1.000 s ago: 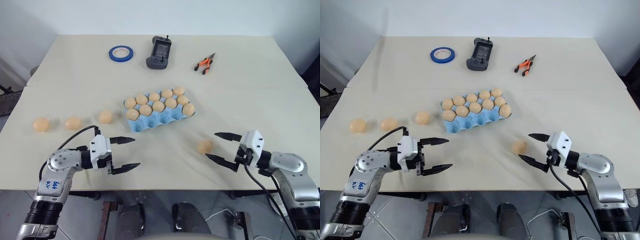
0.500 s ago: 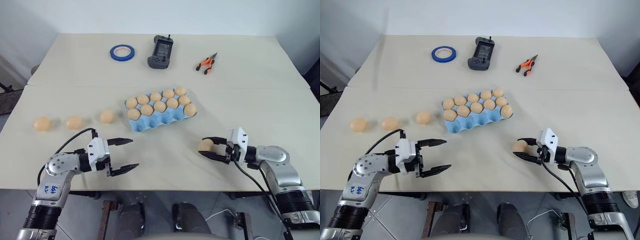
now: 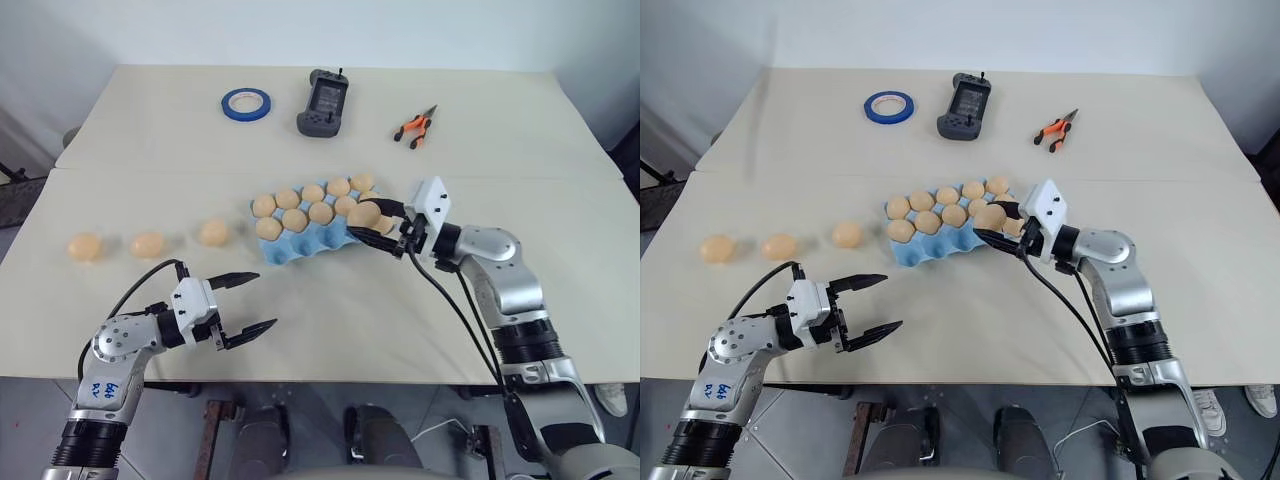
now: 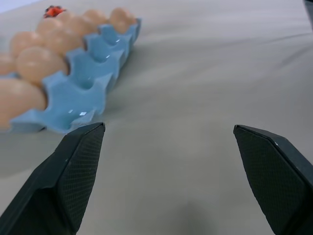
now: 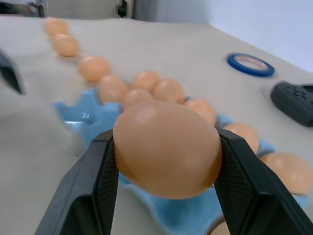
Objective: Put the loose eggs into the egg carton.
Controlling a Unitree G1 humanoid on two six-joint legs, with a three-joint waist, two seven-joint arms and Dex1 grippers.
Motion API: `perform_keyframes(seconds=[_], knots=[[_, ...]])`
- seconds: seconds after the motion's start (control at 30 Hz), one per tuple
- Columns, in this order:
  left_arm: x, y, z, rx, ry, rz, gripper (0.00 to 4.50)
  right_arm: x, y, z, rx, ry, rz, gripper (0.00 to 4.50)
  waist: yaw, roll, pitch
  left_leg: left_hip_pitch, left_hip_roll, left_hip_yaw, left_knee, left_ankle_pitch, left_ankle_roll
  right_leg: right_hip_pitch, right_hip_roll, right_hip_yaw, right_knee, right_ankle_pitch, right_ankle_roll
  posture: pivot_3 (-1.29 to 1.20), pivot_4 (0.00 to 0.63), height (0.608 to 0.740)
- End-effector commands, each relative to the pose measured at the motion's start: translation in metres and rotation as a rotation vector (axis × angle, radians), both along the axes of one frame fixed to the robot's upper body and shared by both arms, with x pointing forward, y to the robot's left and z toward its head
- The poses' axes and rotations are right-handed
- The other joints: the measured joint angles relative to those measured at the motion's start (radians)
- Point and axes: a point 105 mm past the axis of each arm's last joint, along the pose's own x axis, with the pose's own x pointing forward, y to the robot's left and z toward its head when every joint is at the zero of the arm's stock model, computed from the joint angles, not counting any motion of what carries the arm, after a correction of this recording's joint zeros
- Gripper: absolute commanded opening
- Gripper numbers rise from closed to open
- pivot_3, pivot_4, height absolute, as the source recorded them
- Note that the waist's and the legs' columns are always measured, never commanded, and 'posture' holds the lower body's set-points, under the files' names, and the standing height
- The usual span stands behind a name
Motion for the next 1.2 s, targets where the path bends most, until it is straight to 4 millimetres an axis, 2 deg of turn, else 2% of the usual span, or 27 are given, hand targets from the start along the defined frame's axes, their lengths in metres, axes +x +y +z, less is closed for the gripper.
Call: perform_keyframes(seconds=[0.03, 0.07, 0.1, 0.17, 0.23, 0.27, 0.37, 0.53, 0.67, 0.77, 0.9, 1.07, 1.2], knots=[[-0.001, 0.001, 0.007, -0.011, -0.039, 0.026, 4.50, 0.010, 0.002, 0.002, -0.021, -0.039, -0.032, 2.30, 0.000, 0.000, 0.000, -0.001, 0.000, 0.000, 0.000, 0.000, 0.000, -0.001, 0.000, 0.000, 0.000, 0.000, 0.000, 0.00, 0.150, 0.740], [-0.001, 0.001, 0.007, -0.013, -0.040, 0.032, 4.50, 0.011, 0.001, 0.000, -0.028, -0.041, -0.038, 2.30, -0.001, 0.000, 0.000, -0.001, 0.000, 0.001, 0.000, 0.000, 0.000, -0.002, 0.000, 0.000, 0.000, 0.000, 0.000, 0.00, 0.150, 0.740], [-0.002, 0.002, 0.007, -0.017, -0.042, 0.040, 4.50, 0.013, 0.001, -0.002, -0.032, -0.042, -0.046, 3.03, -0.001, 0.000, 0.000, -0.003, 0.000, 0.001, 0.000, 0.000, 0.000, -0.003, 0.000, -0.001, 0.001, 0.000, 0.000, 0.00, 0.150, 0.740], [-0.002, 0.003, 0.008, -0.021, -0.044, 0.054, 4.50, 0.015, 0.000, -0.001, -0.030, -0.050, -0.055, 3.58, -0.001, 0.000, 0.000, -0.007, 0.000, 0.001, 0.001, 0.000, 0.000, -0.008, 0.000, -0.001, 0.003, 0.000, 0.000, 0.00, 0.150, 0.740], [-0.003, 0.005, 0.008, -0.025, -0.047, 0.072, 4.50, 0.014, 0.000, 0.003, -0.022, -0.064, -0.045, 4.40, -0.001, 0.000, 0.000, -0.012, 0.000, 0.001, 0.002, 0.000, 0.000, -0.014, 0.000, -0.001, 0.006, 0.000, 0.000, 0.00, 0.150, 0.740], [-0.003, 0.006, 0.009, -0.027, -0.050, 0.085, 4.50, 0.012, 0.000, 0.004, -0.022, -0.069, -0.042, 4.48, -0.001, 0.000, 0.000, -0.012, 0.000, 0.001, 0.003, 0.000, 0.000, -0.014, 0.000, -0.001, 0.006, 0.000, 0.000, 0.00, 0.150, 0.740], [-0.003, 0.016, 0.011, -0.044, -0.058, 0.155, 4.50, -0.001, -0.004, 0.008, -0.027, -0.105, 0.007, 4.48, -0.004, 0.000, 0.000, -0.012, 0.000, 0.002, 0.003, 0.001, 0.001, -0.014, 0.000, -0.001, 0.006, 0.000, 0.000, 0.00, 0.150, 0.740], [-0.006, 0.043, 0.015, -0.068, -0.077, 0.324, 4.50, -0.041, -0.022, 0.009, 0.044, -0.114, 0.146, 4.48, 0.001, 0.000, 0.000, -0.012, 0.001, 0.001, 0.002, 0.001, 0.000, -0.013, 0.000, -0.001, 0.005, 0.000, 0.000, 0.00, 0.150, 0.740], [-0.011, 0.075, 0.016, -0.100, -0.078, 0.502, 4.50, -0.059, -0.051, -0.012, 0.018, -0.081, 0.147, 4.48, 0.002, 0.000, 0.000, -0.012, 0.000, 0.002, 0.003, 0.001, 0.001, -0.012, 0.000, -0.001, 0.003, 0.000, 0.000, 0.00, 0.150, 0.740], [-0.012, 0.098, 0.019, -0.148, -0.087, 0.642, 4.50, -0.067, -0.066, -0.027, -0.007, -0.051, 0.143, 4.48, 0.001, 0.000, 0.000, -0.011, 0.000, 0.002, 0.003, 0.002, 0.001, -0.011, 0.000, -0.001, 0.003, 0.000, 0.000, 0.00, 0.150, 0.740], [-0.018, 0.131, 0.027, -0.253, -0.115, 0.880, 4.50, -0.086, -0.072, -0.043, 0.032, 0.017, 0.196, 4.48, 0.000, 0.000, 0.000, -0.009, 0.001, 0.002, 0.003, 0.003, 0.000, -0.010, 0.000, 0.000, 0.004, 0.000, 0.000, 0.00, 0.150, 0.740], [-0.021, 0.127, 0.026, -0.285, -0.091, 0.907, 4.50, -0.090, -0.078, -0.059, 0.064, 0.021, 0.139, 4.48, 0.002, -0.001, 0.000, -0.009, 0.000, 0.002, 0.003, 0.003, 0.000, -0.009, 0.000, 0.000, 0.004, 0.000, 0.000, 0.00, 0.150, 0.740], [-0.015, 0.112, 0.028, -0.303, -0.065, 0.862, 4.50, -0.090, -0.072, -0.057, 0.135, 0.012, 0.140, 4.48, 0.002, -0.001, 0.000, -0.007, 0.000, 0.002, 0.003, 0.004, 0.000, -0.007, 0.000, 0.000, 0.004, 0.001, 0.000, 0.00, 0.150, 0.740]])
